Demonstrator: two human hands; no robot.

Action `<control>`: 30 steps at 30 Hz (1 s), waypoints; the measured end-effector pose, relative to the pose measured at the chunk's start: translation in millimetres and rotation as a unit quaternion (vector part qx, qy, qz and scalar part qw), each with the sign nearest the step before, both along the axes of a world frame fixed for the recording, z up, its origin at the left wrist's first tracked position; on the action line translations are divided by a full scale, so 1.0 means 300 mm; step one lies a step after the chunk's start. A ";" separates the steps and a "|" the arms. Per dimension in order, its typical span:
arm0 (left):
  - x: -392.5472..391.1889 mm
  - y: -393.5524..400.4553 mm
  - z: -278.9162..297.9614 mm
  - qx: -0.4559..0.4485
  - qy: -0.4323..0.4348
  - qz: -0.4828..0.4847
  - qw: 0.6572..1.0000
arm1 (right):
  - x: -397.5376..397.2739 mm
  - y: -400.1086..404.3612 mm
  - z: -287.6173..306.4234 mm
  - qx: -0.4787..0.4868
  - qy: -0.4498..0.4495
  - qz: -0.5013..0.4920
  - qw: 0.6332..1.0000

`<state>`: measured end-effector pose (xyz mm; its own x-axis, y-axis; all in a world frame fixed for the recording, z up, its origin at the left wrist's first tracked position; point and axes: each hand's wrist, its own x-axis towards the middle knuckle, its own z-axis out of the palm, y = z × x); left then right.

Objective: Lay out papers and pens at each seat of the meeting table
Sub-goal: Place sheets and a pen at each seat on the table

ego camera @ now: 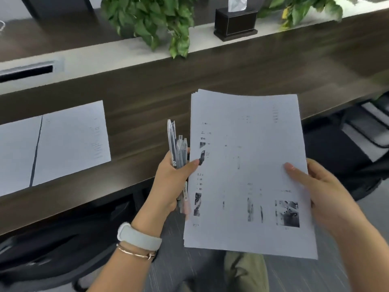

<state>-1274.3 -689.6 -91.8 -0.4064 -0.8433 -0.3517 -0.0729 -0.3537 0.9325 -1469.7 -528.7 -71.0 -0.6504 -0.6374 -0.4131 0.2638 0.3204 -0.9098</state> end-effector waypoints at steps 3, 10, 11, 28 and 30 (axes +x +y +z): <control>-0.160 -0.036 -0.010 -0.001 0.003 0.062 0.998 | -0.201 -0.111 0.002 -0.007 -0.003 0.048 0.999; -0.411 -0.133 -0.011 0.015 -0.032 0.156 0.987 | -0.518 -0.355 0.004 0.020 -0.036 0.134 0.990; -0.436 -0.152 -0.017 0.015 -0.036 0.163 0.986 | -0.548 -0.389 -0.009 0.028 -0.030 0.145 0.989; -0.742 -0.682 -0.213 0.087 -0.095 0.171 0.977 | -0.876 -1.015 -0.276 0.136 0.040 0.169 0.975; -0.777 -0.716 -0.232 0.091 -0.111 0.167 0.975 | -0.906 -1.055 -0.293 0.141 0.057 0.166 0.974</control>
<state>-1507.3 -904.4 -161.3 -0.0167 -0.8305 -0.5568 -0.1188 -0.5513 0.8258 -1741.4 -845.1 -158.8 -0.4799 -0.6918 -0.5396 0.0067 0.6122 -0.7907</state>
